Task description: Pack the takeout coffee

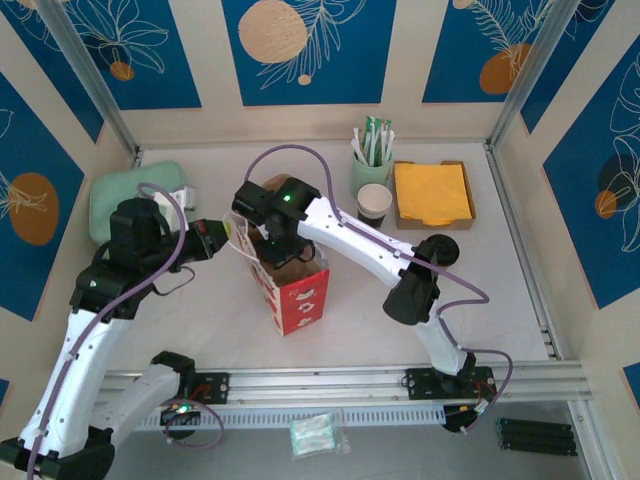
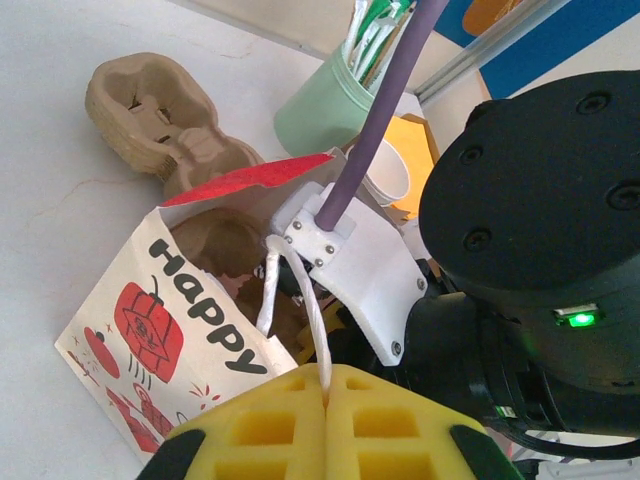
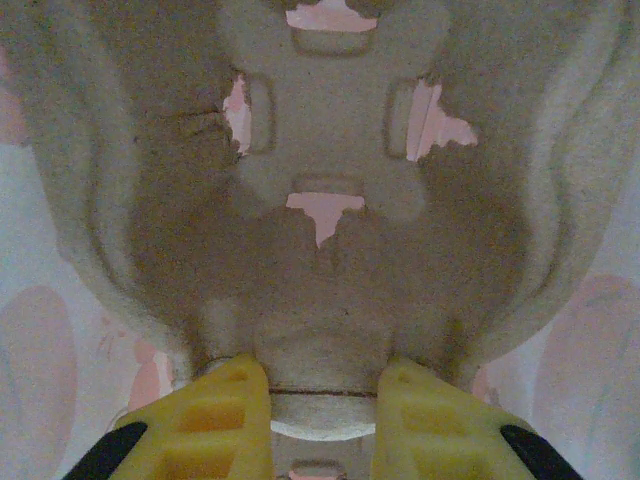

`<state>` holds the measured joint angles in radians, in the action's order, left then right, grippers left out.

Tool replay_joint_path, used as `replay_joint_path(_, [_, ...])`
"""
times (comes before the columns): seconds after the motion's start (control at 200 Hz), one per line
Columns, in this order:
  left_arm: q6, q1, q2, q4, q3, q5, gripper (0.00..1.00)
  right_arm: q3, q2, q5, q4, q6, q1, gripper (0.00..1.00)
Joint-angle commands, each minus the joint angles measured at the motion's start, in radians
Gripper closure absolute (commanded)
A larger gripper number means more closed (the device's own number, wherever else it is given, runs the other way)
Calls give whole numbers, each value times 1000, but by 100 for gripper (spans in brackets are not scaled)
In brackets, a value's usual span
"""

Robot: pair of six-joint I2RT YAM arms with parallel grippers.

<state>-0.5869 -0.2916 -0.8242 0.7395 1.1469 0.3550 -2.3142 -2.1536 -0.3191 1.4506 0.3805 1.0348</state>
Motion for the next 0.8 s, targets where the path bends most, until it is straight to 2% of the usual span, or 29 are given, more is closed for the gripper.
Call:
replay_joint_path(0.0, [-11, 5, 17, -19, -9, 7, 100, -11, 8, -4, -8, 60, 6, 84])
replay_joint_path(0.185, [-16, 5, 19, -28, -18, 11, 100, 25, 11, 48, -49, 99, 7, 84])
replay_joint_path(0.795, [-22, 3, 29, -22, -8, 16, 100, 189, 10, 78, -154, 127, -23, 84])
